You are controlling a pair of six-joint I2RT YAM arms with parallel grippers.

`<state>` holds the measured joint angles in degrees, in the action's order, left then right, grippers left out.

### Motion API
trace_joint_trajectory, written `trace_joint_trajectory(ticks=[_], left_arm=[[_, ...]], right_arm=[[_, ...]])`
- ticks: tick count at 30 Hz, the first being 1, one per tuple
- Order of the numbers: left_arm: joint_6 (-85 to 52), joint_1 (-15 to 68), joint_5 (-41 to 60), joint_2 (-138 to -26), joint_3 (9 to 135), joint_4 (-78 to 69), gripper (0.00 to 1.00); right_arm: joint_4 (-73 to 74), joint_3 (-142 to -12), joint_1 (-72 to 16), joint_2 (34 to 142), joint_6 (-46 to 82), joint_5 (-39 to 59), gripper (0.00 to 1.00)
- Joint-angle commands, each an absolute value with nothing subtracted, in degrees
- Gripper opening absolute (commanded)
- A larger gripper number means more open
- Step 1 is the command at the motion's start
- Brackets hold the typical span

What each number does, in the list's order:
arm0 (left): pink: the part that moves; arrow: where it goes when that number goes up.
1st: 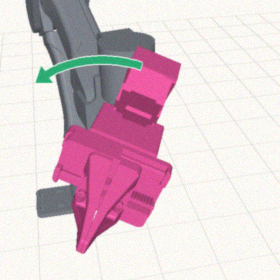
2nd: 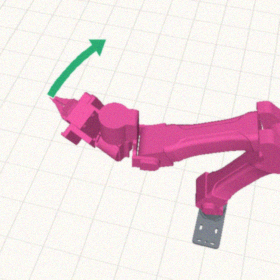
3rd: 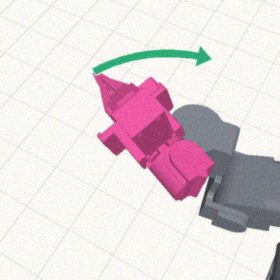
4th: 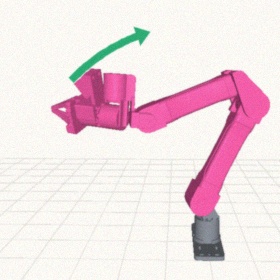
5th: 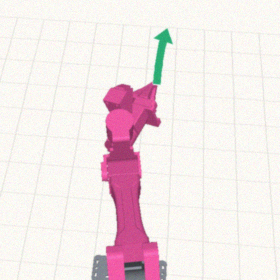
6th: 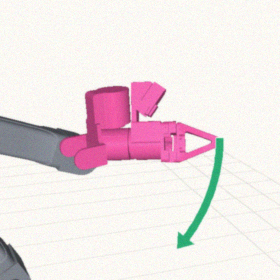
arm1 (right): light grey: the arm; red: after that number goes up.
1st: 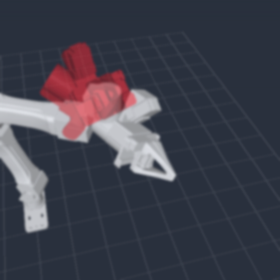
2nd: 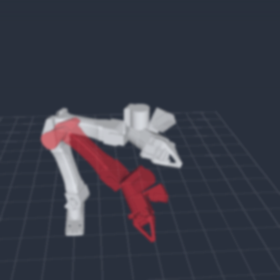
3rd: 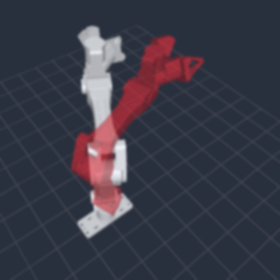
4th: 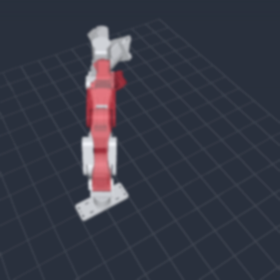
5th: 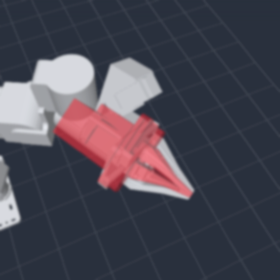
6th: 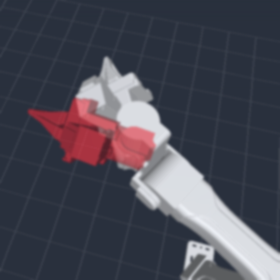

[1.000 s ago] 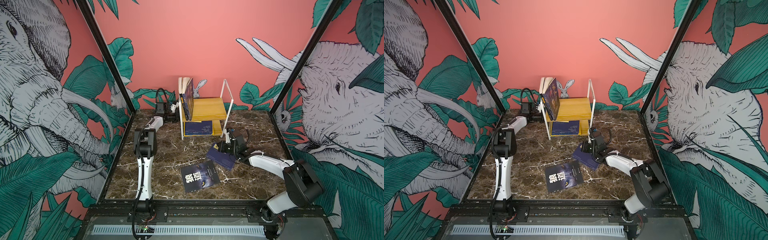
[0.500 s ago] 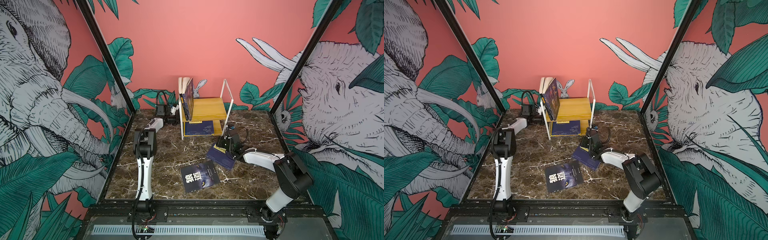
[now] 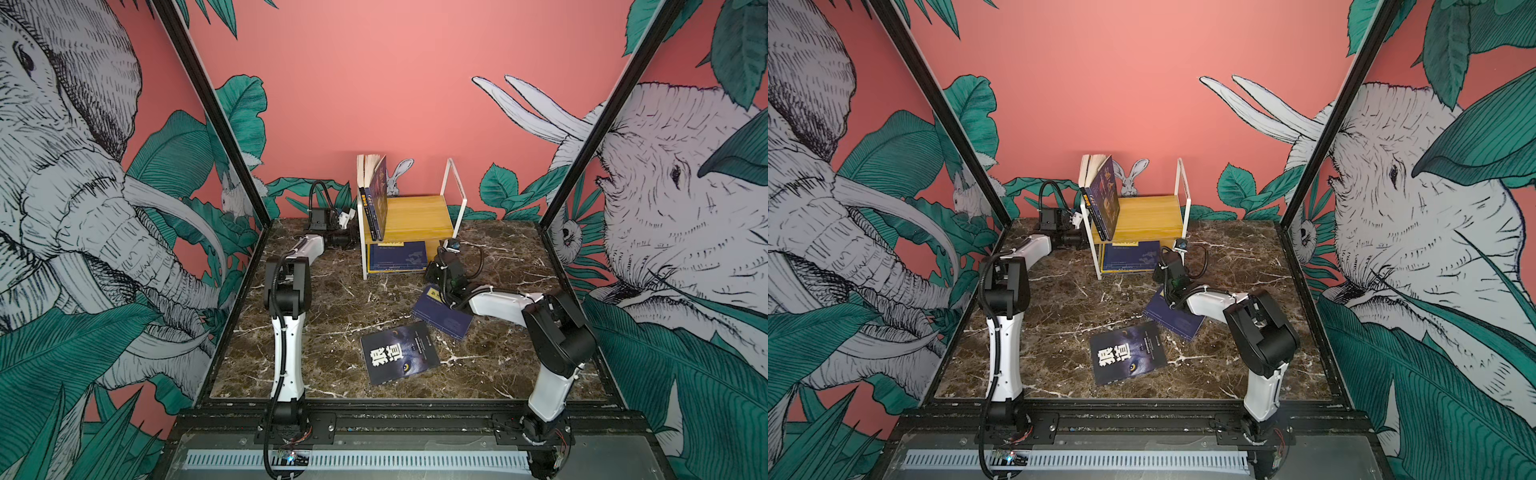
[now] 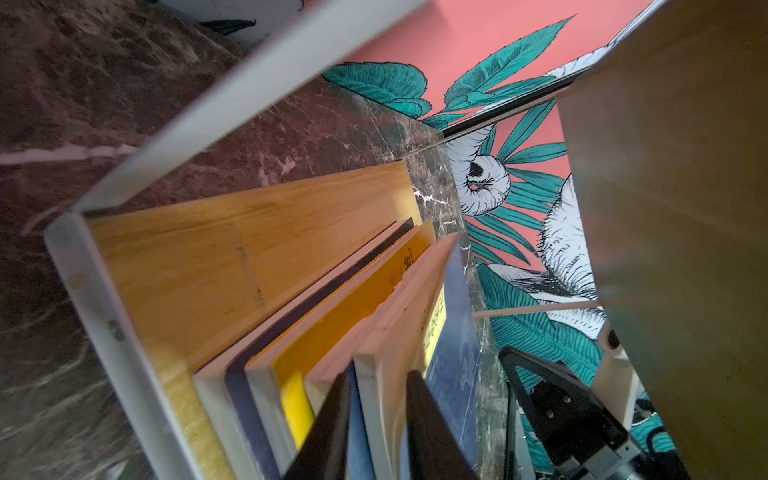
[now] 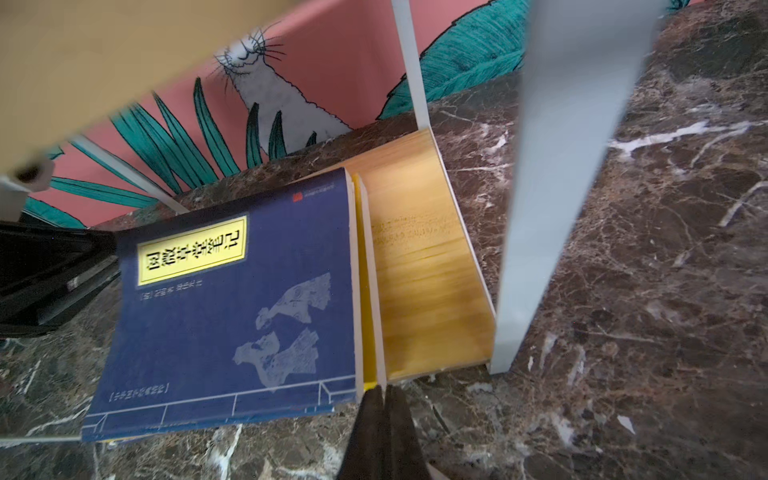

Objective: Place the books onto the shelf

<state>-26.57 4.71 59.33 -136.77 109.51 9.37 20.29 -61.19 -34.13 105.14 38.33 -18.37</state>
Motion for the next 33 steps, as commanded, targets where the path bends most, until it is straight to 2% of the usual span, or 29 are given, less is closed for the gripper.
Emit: trace_joint_trajectory(ticks=[1, 10, 12, 15, 19, 29, 33], left_arm=[[-26.51, 4.26, 58.35, -129.64, 107.85, 11.16, 0.38], [-26.09, 4.39, 57.24, -128.56, 105.05, 12.37, 0.53], [-25.5, 4.38, 56.87, -128.71, 105.03, 13.04, 0.6], [-24.78, 4.57, 56.09, -129.02, 105.05, 14.02, 0.65], [-24.34, 4.83, 55.81, -129.33, 104.9, 14.5, 0.66], [-24.47, 5.48, 57.64, -130.43, 104.76, 14.31, 0.63], [-25.09, 5.53, 57.51, -130.43, 104.58, 14.25, 0.6]], right_arm=[[22.25, -64.28, -34.11, 106.62, 36.8, -20.14, 0.0], [22.99, -67.62, -32.72, 110.55, 36.27, -13.42, 0.0], [22.2, -68.19, -32.48, 111.07, 36.43, -13.86, 0.0], [19.04, -68.88, -32.27, 111.18, 37.79, -17.52, 0.0], [17.09, -69.32, -31.93, 111.57, 39.58, -20.29, 0.0], [17.24, -73.34, -31.47, 115.17, 39.27, -11.42, 0.0], [17.06, -73.12, -31.55, 115.29, 40.82, -11.95, 0.0]])
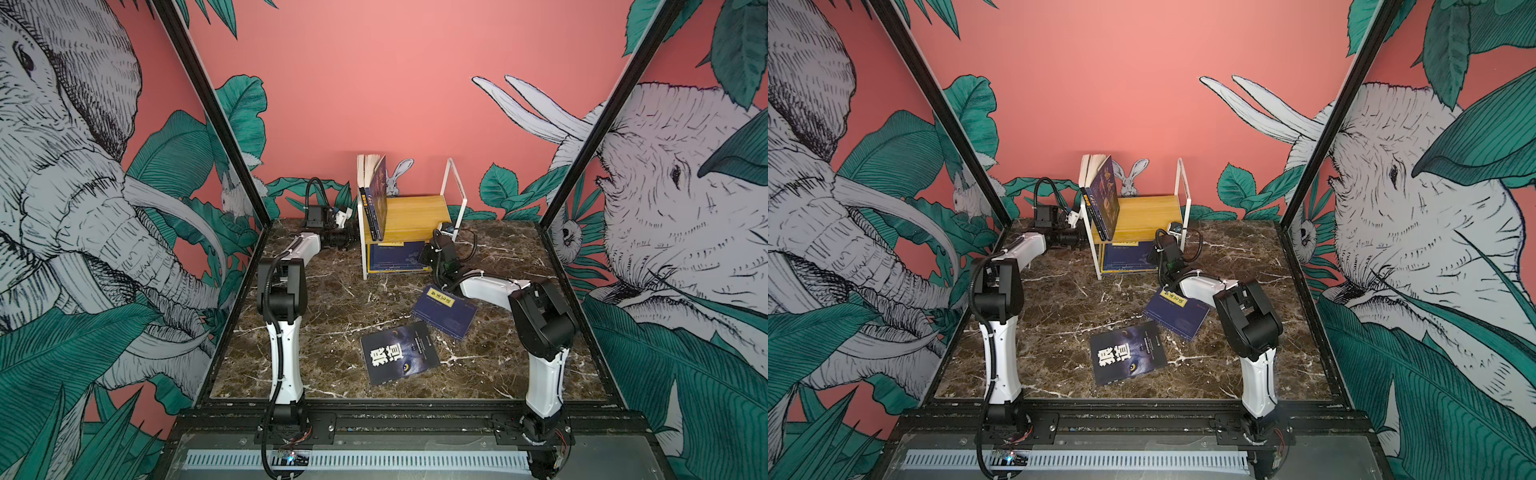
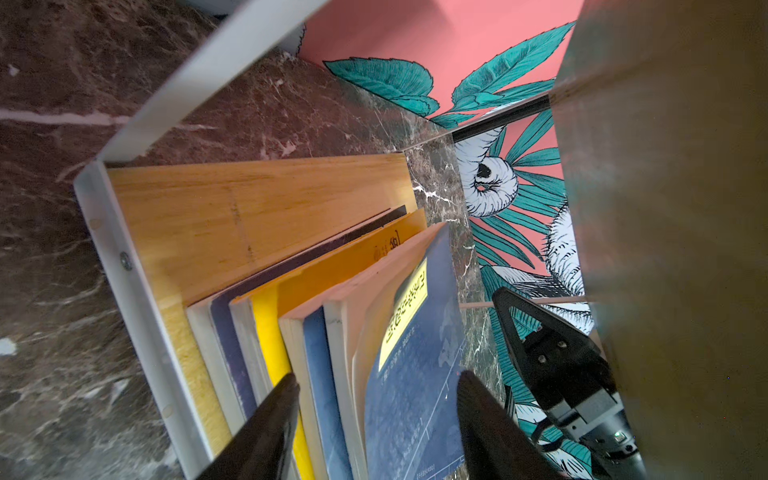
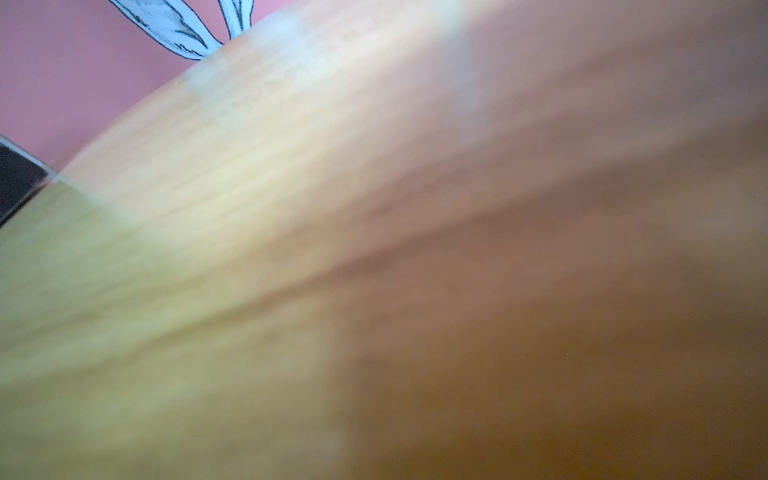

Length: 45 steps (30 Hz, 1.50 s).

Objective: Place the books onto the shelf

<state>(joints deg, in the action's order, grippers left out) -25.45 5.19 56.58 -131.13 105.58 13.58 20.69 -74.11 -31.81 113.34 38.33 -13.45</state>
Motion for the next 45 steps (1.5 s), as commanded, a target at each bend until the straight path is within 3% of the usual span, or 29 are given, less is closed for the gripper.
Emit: trace_joint_trajectory(ticks=[1, 8, 15, 33, 45], left_arm=[[-25.2, 5.54, 57.52, -130.43, 104.46, 14.33, 0.59], [-25.97, 5.51, 57.3, -130.43, 103.93, 13.9, 0.55], [-26.55, 5.53, 57.57, -130.43, 103.97, 13.38, 0.55], [-27.58, 5.69, 57.66, -130.43, 103.71, 12.67, 0.54], [-27.03, 5.45, 57.05, -128.46, 103.02, 13.13, 0.55]], right_arm=[[17.67, -72.11, -31.62, 114.85, 41.44, -13.02, 0.0], [17.58, -65.92, -32.78, 111.36, 46.93, -24.43, 0.0], [16.67, -70.04, -32.78, 115.08, 46.01, -16.85, 0.0], [18.82, -71.44, -33.34, 116.94, 46.24, -8.42, 0.0], [18.73, -64.08, -33.75, 105.21, 42.2, -11.96, 0.0]])
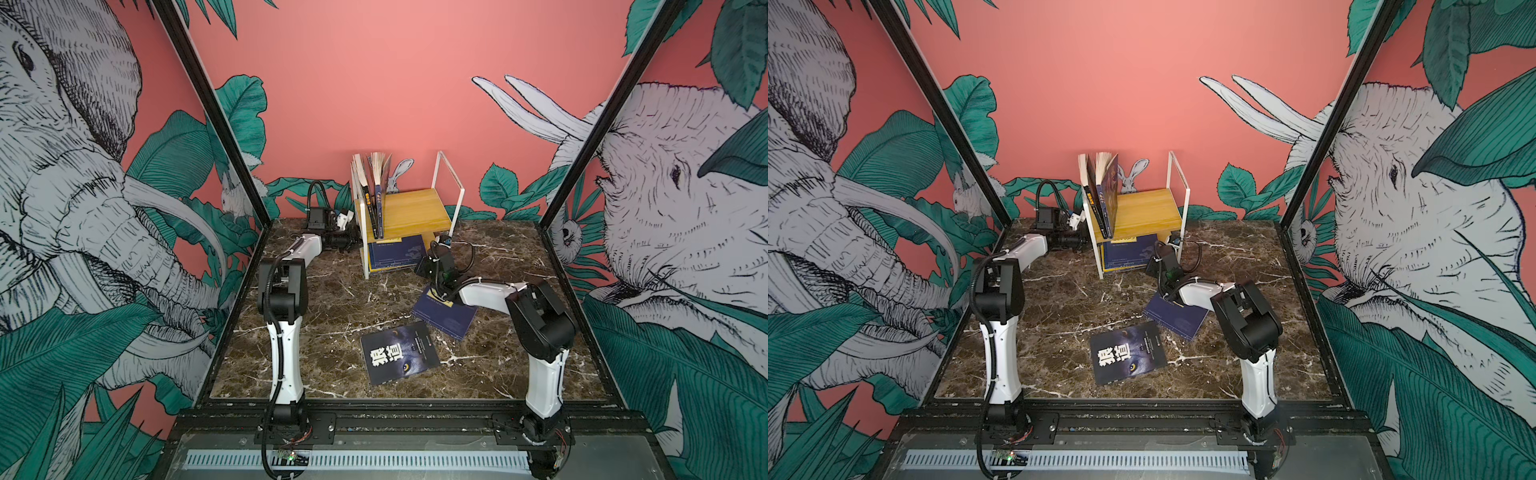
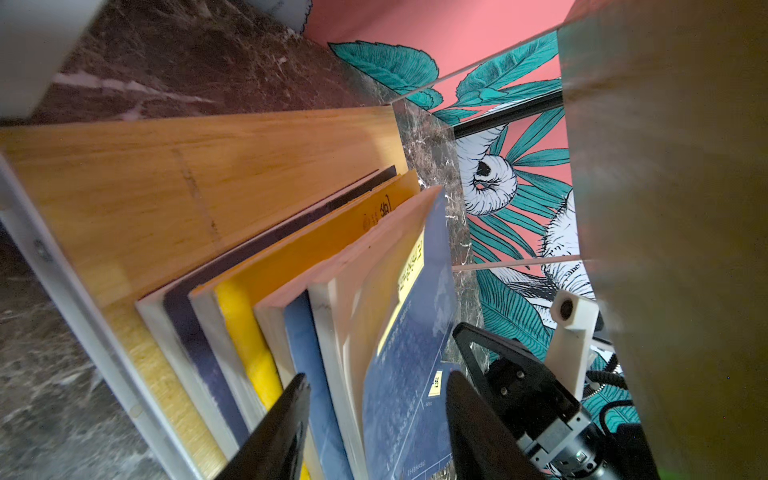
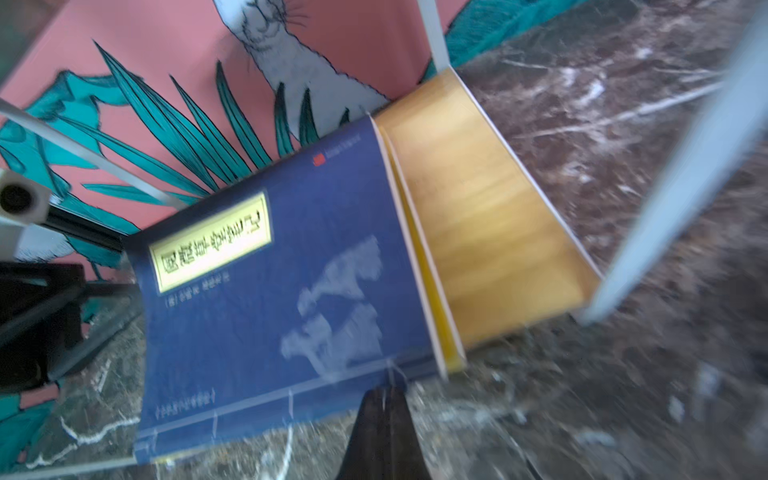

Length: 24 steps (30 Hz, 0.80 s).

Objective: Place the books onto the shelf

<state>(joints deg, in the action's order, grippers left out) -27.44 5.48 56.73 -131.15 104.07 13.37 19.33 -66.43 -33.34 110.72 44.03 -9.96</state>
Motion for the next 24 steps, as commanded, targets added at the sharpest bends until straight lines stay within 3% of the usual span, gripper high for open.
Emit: trace_joint_trajectory(ticks=[1, 7, 10, 15, 20, 24], left_arm=[[-26.95, 5.32, 56.71, -128.11, 102.68, 13.13, 0.55], [-26.22, 3.42, 54.68, -125.11, 100.43, 13.78, 0.59], [-24.81, 2.26, 52.95, -122.1, 97.69, 14.24, 0.6], [-19.6, 0.98, 46.25, -113.37, 88.7, 13.56, 0.7], [-14.0, 0.97, 40.11, -100.78, 75.05, 11.51, 0.84], [-10.4, 1.35, 39.27, -90.56, 64.69, 11.32, 0.87]], right_arm=[[18.54, -63.06, -33.75, 103.85, 41.79, -12.17, 0.0], [15.41, -57.35, -33.25, 94.1, 35.77, -13.86, 0.0], [13.09, -56.0, -31.28, 89.22, 29.61, -12.33, 0.11], [9.51, -54.9, -25.51, 84.29, 19.33, -5.97, 0.39], [11.51, -50.84, -22.94, 78.82, 13.04, -0.86, 0.51], [8.85, -48.29, -23.32, 75.04, 13.47, 3.93, 0.55]])
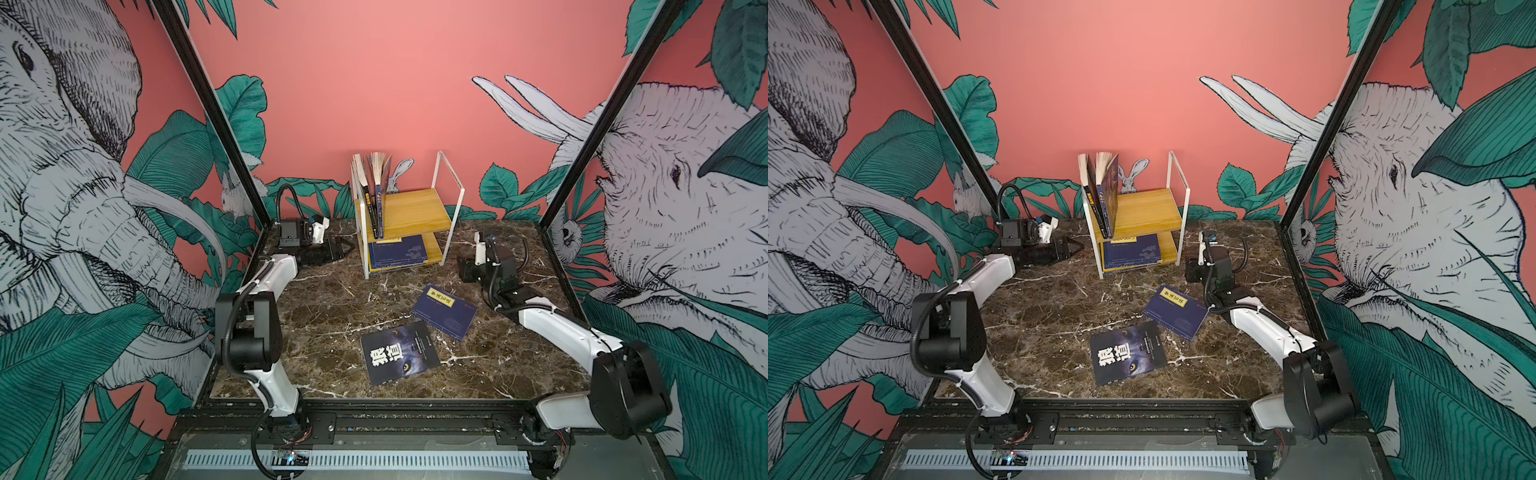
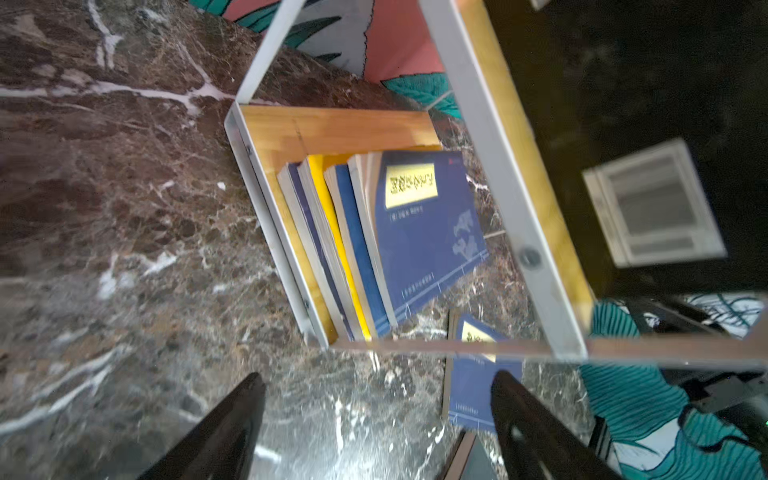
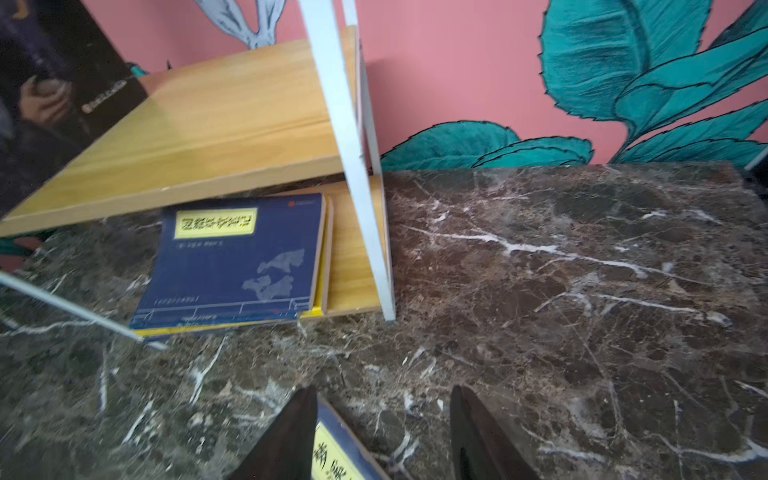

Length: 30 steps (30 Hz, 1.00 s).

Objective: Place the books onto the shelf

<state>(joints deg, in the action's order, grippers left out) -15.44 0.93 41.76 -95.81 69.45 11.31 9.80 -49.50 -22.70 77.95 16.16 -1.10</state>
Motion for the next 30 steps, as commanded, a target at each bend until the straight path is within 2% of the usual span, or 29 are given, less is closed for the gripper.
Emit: trace_joint_trajectory(ticks=[1, 4, 11, 14, 17, 19, 23, 26, 30], left_arm=[[-9.62, 1.53, 39.21, -88.03, 62.3, 11.33, 0.87], [-6.42, 2.21, 39.9, -81.53, 57.13, 13.02, 0.87], [3.97, 4.93, 40.34, -69.32, 46.47, 19.48, 0.9], [6.8, 5.94, 38.9, -67.25, 46.09, 17.41, 0.9], [8.64, 6.23, 38.05, -70.02, 50.95, 17.95, 0.9], [9.54, 6.28, 38.47, -72.56, 54.1, 18.33, 0.9], [7.8, 6.24, 39.26, -74.76, 54.14, 15.09, 0.92], [12.02, 6.23, 39.26, -73.37, 51.73, 15.93, 0.92], [16.21, 6.02, 37.13, -70.67, 49.88, 18.64, 0.93]], right_arm=[[8.7, -47.12, -23.61, 73.88, 13.97, 4.38, 0.57], [9.11, -45.0, -24.26, 71.1, 13.36, 3.67, 0.62], [5.57, -49.42, -24.54, 70.33, 9.68, 5.93, 0.65], [6.5, -53.36, -26.17, 72.25, 11.9, 4.05, 0.65], [4.85, -63.6, -30.09, 77.56, 13.5, -1.88, 0.62], [3.43, -72.06, -31.42, 83.37, 15.21, -4.38, 0.58], [-1.18, -92.63, -31.64, 99.59, 18.74, -6.2, 0.39], [-3.43, -106.74, -31.64, 110.94, 20.18, -5.79, 0.27], [-7.42, -125.79, -31.62, 124.98, 21.48, -4.52, 0.18]])
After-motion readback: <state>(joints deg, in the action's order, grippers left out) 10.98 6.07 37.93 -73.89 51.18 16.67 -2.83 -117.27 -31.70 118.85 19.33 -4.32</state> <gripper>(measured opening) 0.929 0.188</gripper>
